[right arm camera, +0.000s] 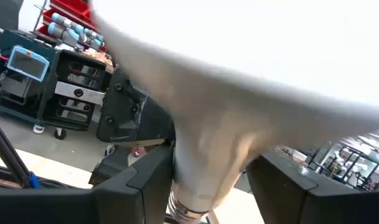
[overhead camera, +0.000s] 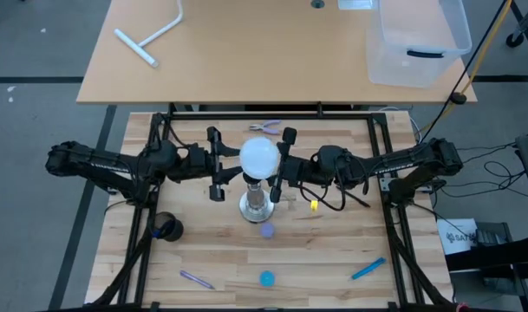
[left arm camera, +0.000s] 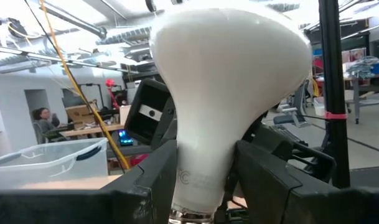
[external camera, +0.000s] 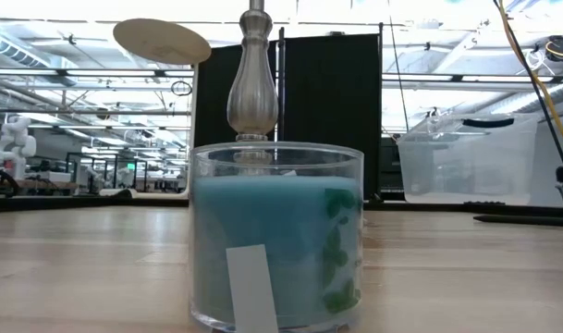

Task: Screw lightbulb
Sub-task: Remove the lightbulb from the silver lamp socket

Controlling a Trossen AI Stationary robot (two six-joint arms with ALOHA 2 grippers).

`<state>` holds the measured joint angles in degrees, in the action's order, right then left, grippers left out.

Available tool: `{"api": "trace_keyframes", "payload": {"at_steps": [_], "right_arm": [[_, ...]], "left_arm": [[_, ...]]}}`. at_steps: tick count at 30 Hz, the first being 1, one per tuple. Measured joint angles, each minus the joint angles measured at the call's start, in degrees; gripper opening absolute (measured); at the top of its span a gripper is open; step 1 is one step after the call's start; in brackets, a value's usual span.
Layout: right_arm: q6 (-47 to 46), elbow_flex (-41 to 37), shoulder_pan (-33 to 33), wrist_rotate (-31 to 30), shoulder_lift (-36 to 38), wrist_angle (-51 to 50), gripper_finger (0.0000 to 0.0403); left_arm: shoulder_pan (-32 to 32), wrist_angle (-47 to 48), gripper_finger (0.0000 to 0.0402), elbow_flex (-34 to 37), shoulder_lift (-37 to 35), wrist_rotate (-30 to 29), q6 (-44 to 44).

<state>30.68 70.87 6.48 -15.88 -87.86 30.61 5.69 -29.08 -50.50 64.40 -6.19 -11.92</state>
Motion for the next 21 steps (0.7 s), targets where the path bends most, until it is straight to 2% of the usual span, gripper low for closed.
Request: {"api": "trace_keyframes", "payload": {"at_steps": [9, 21], "right_arm": [[0.02, -0.02, -0.04, 1.27, -0.02, 0.02, 0.019], [1.23, -0.07, -0.04, 2.45, -0.02, 0.07, 0.0163]], "left_arm": [[-0.09, -0.52, 0.0163, 0.0, 0.94, 0.22, 0.59], [-0.55, -0.37, 0.0163, -0.07, 1.57, 0.96, 1.11]]}}
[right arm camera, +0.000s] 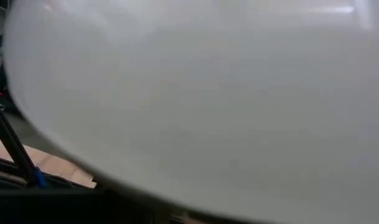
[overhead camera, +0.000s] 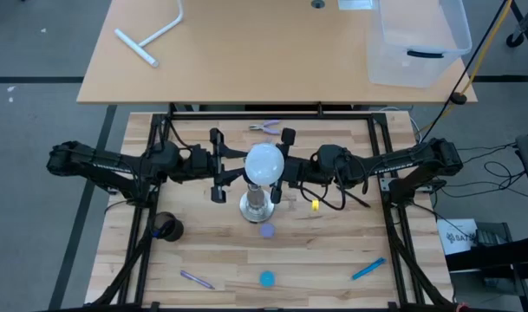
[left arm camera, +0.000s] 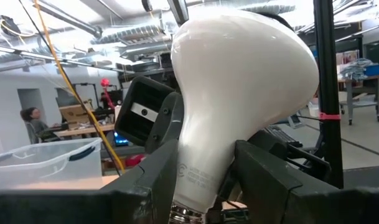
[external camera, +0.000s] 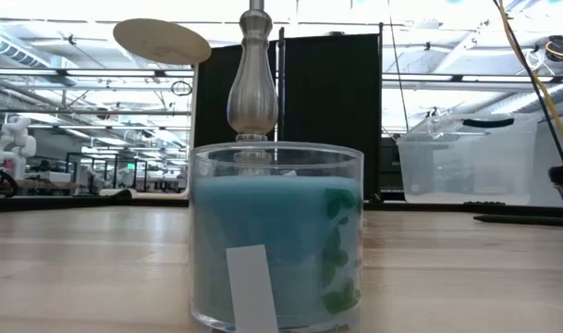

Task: Screw lightbulb
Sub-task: Remove the lightbulb from the silver lamp socket

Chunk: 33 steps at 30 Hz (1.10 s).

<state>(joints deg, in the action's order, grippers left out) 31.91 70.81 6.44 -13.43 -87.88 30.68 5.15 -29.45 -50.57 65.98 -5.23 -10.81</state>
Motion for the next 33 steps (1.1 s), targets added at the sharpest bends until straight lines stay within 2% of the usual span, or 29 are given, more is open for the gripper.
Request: {"api": "trace_keyframes", "payload": {"at_steps": [20, 23, 27, 30, 33], "right_arm": [[0.32, 0.07, 0.02, 0.3, 0.08, 0.37, 0.016], [0.46, 0.07, 0.0, 0.03, 0.11, 0.28, 0.016], [0.84, 0.09, 0.0, -0.46, 0.11, -0.44, 0.016], [3.06, 0.09, 0.0, -3.86, 0.11, -0.69, 0.016], [5.43, 0.09, -0.28, -8.05, 0.11, -0.89, 0.016]], "left_arm": [[2.69, 2.42, 0.0163, 0.18, -2.92, -0.13, -3.03], [3.6, 3.97, 0.017, 0.22, -3.86, -2.82, -3.95], [5.29, 5.87, 0.0192, 0.22, -5.77, -10.15, -6.51], [6.37, 7.54, 0.02, 0.22, -7.51, -15.43, -7.79], [7.01, 9.6, 0.0201, 0.22, -9.14, -16.84, -7.82]]}}
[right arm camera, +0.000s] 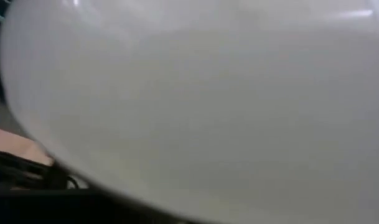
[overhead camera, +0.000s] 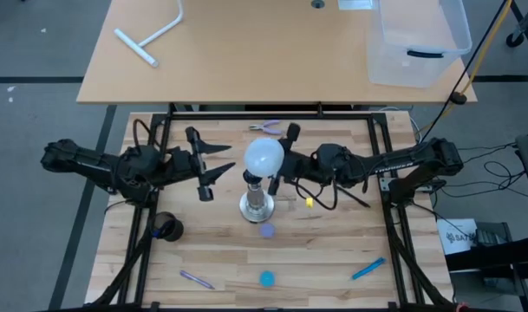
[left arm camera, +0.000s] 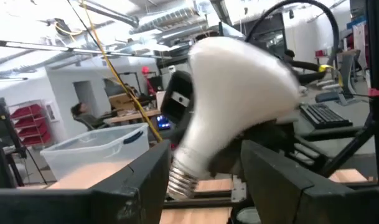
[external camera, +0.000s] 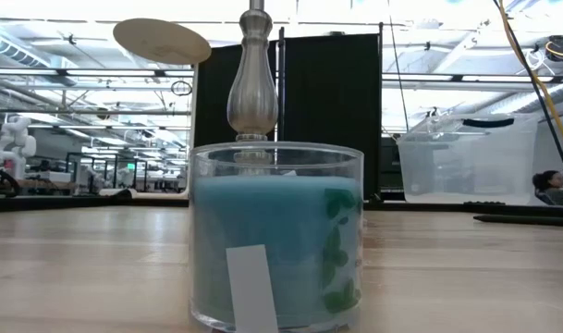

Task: Screw lightbulb
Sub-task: Remove the lightbulb from the silver lamp socket

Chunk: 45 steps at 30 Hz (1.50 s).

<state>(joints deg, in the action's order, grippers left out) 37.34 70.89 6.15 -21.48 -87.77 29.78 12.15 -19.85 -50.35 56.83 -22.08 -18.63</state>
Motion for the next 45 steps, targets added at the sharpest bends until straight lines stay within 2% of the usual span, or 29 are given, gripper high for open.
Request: {"api": "trace_keyframes", "payload": {"at_steps": [7, 11, 14, 19, 28, 36, 39, 45], "right_arm": [[-3.54, 0.0, -3.43, -1.47, 1.08, -5.39, 0.016], [-4.34, 0.02, -6.01, -3.7, 2.83, -8.89, 0.016], [-4.88, 0.02, -8.18, -4.45, 4.96, -13.37, 0.016], [-9.26, 0.02, -12.83, -4.09, 9.45, -26.29, 0.016], [-21.15, 0.0, -20.7, 4.87, 11.09, -50.09, 0.016], [-25.64, 0.0, -23.31, 12.78, 7.01, -61.2, 0.016], [-26.77, -0.02, -23.67, 12.95, 4.6, -65.69, 0.016], [-27.5, -0.02, -23.56, 16.32, -0.64, -67.28, 0.016]], "left_arm": [[1.38, 3.32, 0.0201, 0.0, -1.44, -2.88, 0.04], [1.91, 3.6, 0.0202, 0.0, -1.44, -7.09, 0.34], [1.91, 4.02, 0.0202, -0.02, -1.65, -8.71, 0.5], [1.91, 5.62, 0.0202, -0.04, -2.74, -8.84, 1.7], [1.91, 6.63, 0.0202, -0.07, -3.32, -8.86, 2.09], [1.53, 12.09, 0.0202, -0.07, -3.29, -8.86, 4.04], [0.64, 16.47, 0.0202, -0.07, -3.29, -8.88, 6.21], [-1.45, 23.22, 0.0202, 0.02, -3.32, -8.95, 9.44]]}}
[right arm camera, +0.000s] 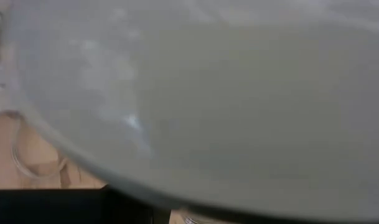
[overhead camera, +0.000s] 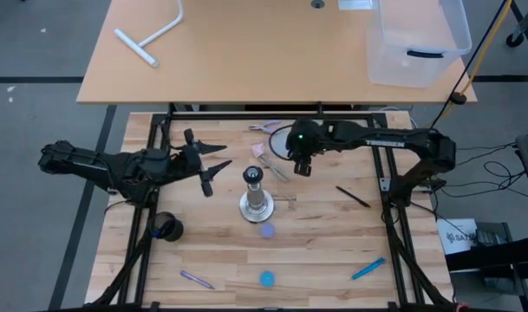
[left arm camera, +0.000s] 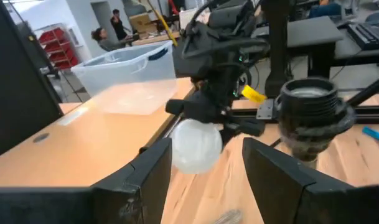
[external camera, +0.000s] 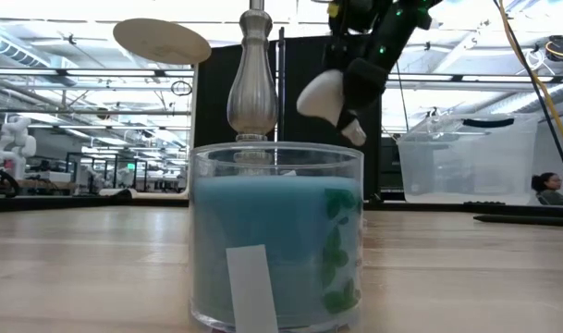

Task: Screw lightbulb
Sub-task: Remove the lightbulb from the silver lamp socket

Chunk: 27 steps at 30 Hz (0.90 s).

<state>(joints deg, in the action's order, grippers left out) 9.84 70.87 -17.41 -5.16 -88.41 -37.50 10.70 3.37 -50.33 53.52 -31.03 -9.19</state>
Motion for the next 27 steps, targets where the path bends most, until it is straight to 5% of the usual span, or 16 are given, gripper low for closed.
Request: {"api": "trace_keyframes", "payload": {"at_steps": [15, 27], "right_arm": [[1.93, 0.0, -1.73, 3.54, -12.24, -1.64, 0.016], [2.78, -0.02, -5.17, 4.03, -19.58, -3.75, 0.016]], "left_arm": [[-0.24, -9.16, 0.0202, 20.32, -20.26, 0.26, 3.18], [-0.24, -11.18, 0.0202, 24.88, -22.42, 0.39, 5.44]]}}
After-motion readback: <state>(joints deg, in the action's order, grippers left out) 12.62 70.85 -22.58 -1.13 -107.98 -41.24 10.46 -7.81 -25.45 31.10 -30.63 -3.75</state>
